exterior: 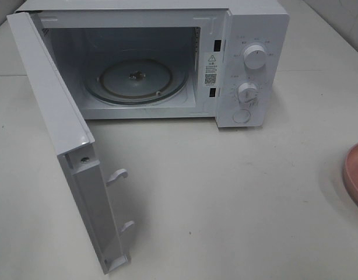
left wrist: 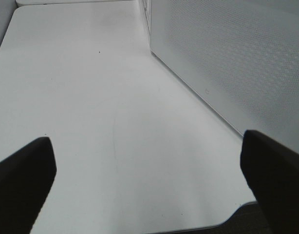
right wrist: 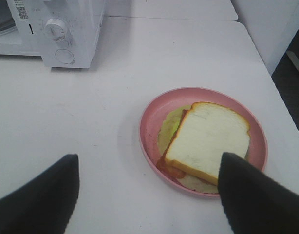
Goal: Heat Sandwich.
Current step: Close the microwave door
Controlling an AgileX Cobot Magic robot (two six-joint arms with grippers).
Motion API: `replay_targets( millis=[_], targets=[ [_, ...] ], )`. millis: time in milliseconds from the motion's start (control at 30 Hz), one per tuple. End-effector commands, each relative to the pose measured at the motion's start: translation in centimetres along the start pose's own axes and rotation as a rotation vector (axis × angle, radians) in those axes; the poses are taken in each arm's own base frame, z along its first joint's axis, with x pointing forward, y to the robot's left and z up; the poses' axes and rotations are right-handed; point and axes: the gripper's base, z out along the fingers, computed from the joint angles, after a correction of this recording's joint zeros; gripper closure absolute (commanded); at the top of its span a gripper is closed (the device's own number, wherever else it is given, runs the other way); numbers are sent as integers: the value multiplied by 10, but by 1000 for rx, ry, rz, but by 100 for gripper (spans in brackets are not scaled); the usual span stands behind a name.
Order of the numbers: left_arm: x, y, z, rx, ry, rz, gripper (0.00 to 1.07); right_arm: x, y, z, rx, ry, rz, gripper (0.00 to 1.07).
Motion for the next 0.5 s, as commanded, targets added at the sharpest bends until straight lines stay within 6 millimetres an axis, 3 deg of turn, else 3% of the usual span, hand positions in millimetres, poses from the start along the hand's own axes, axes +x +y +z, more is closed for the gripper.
replay_targets(
  millis=[33, 500],
  targets=[
    [0, 0, -2, 3, -26, -7, 9, 2, 0, -3, 6, -31, -4, 32],
    [0, 0, -2, 3, -26, -7, 9, 2, 0, -3, 6, -31, -4, 32]
  ],
)
